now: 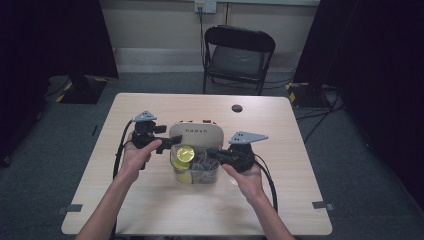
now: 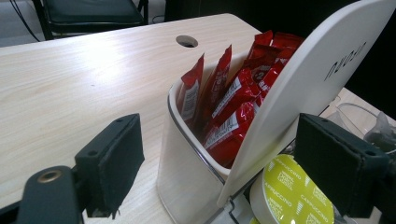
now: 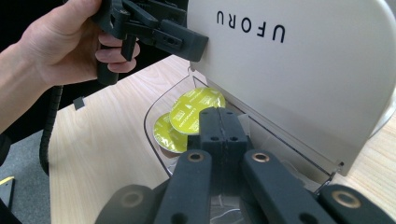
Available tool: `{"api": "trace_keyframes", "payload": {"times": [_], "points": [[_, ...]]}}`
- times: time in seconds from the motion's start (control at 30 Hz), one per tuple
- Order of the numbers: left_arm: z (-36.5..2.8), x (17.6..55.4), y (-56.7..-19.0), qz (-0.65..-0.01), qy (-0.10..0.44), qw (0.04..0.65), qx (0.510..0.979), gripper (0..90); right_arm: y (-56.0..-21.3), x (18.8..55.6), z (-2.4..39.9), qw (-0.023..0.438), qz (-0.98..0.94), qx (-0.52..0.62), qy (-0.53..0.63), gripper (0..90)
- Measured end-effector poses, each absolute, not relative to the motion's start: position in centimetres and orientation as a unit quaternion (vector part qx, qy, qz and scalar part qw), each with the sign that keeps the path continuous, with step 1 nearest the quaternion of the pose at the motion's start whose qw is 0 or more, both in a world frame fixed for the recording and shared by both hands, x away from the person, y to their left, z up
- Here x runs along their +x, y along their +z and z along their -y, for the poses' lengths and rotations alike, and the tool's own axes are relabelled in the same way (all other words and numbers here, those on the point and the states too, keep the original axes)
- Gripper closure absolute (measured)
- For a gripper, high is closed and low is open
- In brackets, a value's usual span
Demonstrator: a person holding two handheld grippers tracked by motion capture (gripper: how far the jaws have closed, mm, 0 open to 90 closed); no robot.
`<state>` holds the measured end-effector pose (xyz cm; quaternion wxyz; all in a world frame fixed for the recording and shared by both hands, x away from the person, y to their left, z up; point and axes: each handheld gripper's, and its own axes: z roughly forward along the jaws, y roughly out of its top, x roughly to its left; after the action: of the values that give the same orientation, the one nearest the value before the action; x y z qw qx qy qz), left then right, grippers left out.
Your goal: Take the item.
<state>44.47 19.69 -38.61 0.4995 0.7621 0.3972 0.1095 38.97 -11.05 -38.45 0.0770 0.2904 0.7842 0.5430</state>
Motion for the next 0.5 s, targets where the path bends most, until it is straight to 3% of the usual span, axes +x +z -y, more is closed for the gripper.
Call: {"api": "trace_keyframes", "payload": {"times": [0.5], "points": [[-19.59,44.43,-38.64,-0.398,0.110,0.495,0.765,15.7,-37.71,38.52,11.67,0.082,-0.779,0.289,0.551,90.0]]}}
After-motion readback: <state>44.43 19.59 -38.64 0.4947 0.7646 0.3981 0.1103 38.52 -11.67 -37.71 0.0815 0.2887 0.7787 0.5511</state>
